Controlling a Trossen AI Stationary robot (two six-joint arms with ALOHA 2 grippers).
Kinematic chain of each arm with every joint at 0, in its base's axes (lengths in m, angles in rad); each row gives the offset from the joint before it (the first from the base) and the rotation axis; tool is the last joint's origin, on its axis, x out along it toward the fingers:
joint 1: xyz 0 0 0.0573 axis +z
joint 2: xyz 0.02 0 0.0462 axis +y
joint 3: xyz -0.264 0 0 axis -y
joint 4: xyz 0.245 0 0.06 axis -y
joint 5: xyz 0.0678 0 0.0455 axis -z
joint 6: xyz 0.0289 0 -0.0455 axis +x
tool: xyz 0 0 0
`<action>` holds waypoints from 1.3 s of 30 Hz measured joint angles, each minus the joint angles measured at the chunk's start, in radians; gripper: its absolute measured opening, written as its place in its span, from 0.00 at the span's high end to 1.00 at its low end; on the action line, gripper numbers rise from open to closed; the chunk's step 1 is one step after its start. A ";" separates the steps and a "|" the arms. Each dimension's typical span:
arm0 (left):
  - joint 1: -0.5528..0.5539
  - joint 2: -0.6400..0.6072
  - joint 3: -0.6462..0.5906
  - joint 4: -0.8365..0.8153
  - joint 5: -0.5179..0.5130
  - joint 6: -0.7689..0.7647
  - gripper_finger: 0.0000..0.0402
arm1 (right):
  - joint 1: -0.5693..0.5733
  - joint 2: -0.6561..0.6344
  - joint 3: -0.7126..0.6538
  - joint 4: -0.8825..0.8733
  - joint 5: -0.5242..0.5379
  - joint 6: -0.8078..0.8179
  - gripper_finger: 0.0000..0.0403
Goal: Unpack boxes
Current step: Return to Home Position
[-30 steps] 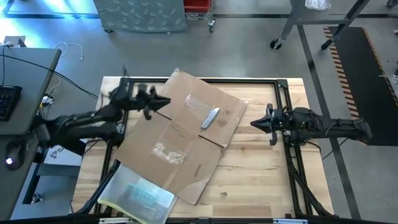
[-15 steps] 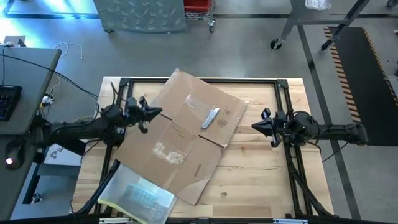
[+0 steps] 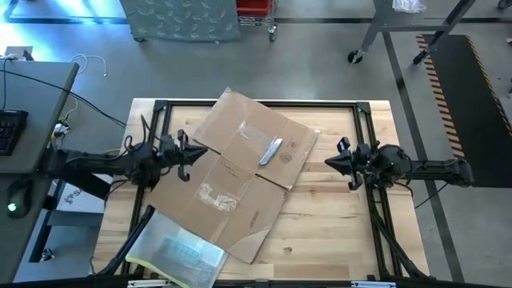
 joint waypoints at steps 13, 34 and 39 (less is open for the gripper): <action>0.231 -0.259 0.000 -0.110 0.356 -0.119 1.00 | 0.000 0.000 0.000 0.108 -0.064 -0.037 1.00; 0.172 -0.425 0.064 -0.429 0.386 -0.105 1.00 | 0.000 -0.023 0.000 0.144 0.170 -0.086 1.00; 0.170 -0.425 0.088 -0.531 0.370 -0.078 1.00 | 0.000 -0.041 0.000 0.029 0.190 -0.081 1.00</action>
